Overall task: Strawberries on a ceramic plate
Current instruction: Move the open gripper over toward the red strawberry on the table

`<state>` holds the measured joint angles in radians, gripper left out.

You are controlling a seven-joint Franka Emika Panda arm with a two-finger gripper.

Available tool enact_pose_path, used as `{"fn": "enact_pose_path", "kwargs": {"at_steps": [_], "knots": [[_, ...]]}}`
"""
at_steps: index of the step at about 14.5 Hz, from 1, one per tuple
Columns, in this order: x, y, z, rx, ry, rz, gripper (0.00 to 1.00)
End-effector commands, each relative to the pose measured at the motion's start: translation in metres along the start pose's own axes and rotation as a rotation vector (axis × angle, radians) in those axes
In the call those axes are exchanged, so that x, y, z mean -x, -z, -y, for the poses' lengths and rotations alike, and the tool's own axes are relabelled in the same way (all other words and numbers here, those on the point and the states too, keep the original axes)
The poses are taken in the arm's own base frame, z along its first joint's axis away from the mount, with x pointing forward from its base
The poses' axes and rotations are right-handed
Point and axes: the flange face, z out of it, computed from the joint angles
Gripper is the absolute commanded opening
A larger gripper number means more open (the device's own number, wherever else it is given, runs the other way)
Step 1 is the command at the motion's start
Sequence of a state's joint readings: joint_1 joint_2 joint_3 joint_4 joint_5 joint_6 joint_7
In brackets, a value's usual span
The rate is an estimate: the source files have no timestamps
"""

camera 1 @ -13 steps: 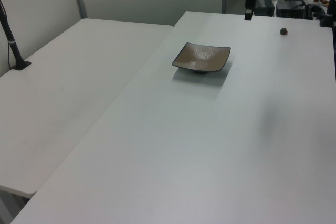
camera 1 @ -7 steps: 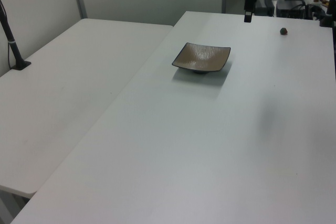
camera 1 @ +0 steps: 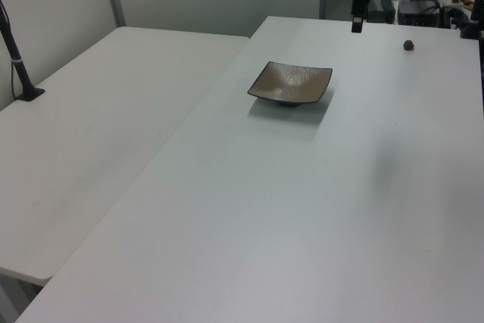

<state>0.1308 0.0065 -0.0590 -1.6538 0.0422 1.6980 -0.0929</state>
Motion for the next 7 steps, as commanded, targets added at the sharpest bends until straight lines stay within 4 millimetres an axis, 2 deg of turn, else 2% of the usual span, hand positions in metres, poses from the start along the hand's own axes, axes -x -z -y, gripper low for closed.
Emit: {"fn": "enact_pose_path", "kwargs": {"at_steps": [1,7], "knots": [[0.0,0.001,-0.003,-0.011,-0.012,-0.016,1.0],[0.001,0.007,-0.02,-0.005,0.057,-0.025,1.0]]}}
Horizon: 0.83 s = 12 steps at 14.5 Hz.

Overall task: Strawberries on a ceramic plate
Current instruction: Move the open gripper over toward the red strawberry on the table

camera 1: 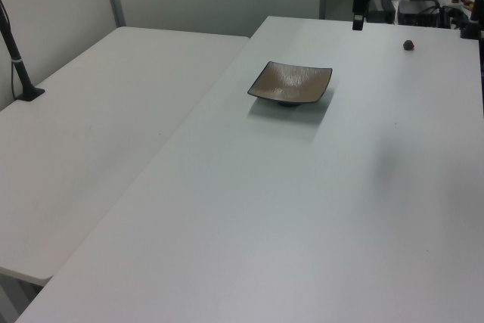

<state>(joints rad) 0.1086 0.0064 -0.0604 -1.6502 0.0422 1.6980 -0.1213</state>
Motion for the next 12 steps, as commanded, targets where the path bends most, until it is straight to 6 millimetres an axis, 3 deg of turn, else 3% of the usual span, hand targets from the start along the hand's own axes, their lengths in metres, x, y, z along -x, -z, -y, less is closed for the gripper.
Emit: {"fn": "enact_pose_path", "kwargs": {"at_steps": [1,4,7,12], "knots": [[-0.002,0.001,-0.008,-0.006,0.067,-0.017,1.0],[-0.013,-0.01,-0.033,0.005,0.071,-0.006,1.0],[-0.017,-0.007,-0.077,0.014,0.14,-0.019,1.0],[0.004,-0.018,-0.165,0.021,0.101,0.0,1.0]]}}
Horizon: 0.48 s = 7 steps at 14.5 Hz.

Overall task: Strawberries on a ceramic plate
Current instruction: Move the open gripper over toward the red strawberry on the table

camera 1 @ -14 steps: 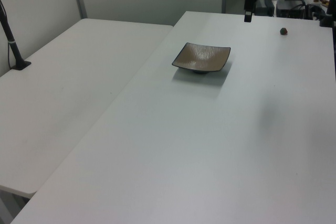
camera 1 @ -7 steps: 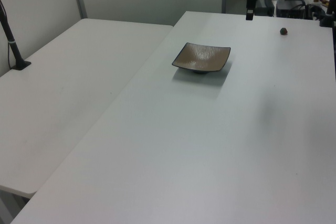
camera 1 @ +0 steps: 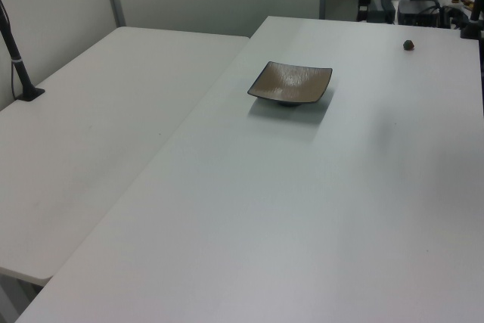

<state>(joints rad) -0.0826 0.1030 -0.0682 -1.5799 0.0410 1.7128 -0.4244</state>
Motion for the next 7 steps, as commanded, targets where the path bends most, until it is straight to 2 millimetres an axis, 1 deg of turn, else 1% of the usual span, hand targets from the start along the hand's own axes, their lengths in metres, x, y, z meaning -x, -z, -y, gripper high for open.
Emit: {"fn": "enact_pose_path", "kwargs": {"at_steps": [1,2,3,5,6,7], "knots": [[0.021,-0.005,-0.065,0.016,-0.014,-0.012,1.0],[0.03,-0.002,-0.085,0.032,-0.026,-0.034,1.0],[0.036,-0.002,-0.1,0.042,-0.032,-0.049,1.0],[0.054,-0.015,-0.137,0.04,-0.063,-0.032,1.0],[0.061,-0.018,-0.15,0.041,-0.072,-0.027,1.0],[0.068,-0.026,-0.164,0.044,-0.076,-0.015,1.0]]}}
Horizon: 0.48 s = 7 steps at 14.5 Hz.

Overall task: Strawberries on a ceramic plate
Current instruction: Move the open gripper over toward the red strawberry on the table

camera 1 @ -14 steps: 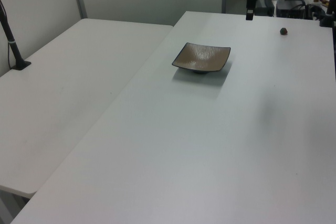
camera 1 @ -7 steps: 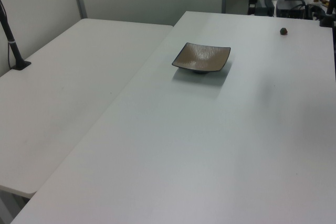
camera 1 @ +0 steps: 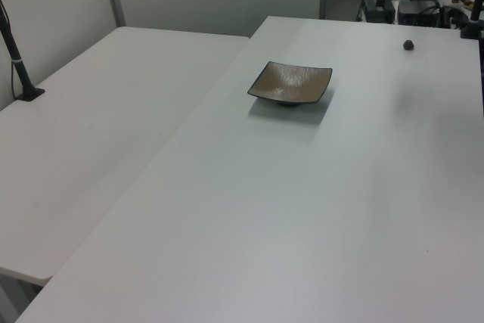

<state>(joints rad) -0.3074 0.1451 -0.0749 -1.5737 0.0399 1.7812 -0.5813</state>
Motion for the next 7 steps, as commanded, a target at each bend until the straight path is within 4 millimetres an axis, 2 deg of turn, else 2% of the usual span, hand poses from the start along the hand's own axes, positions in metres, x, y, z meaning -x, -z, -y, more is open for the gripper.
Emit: {"fn": "enact_pose_path", "kwargs": {"at_steps": [1,2,5,7], "knots": [[0.016,-0.021,-0.049,0.029,0.001,0.019,1.0],[0.023,-0.026,-0.065,0.048,0.001,0.02,1.0],[0.037,-0.06,-0.102,0.037,0.008,0.05,1.0],[0.049,-0.068,-0.13,0.034,0.024,0.053,1.0]]}}
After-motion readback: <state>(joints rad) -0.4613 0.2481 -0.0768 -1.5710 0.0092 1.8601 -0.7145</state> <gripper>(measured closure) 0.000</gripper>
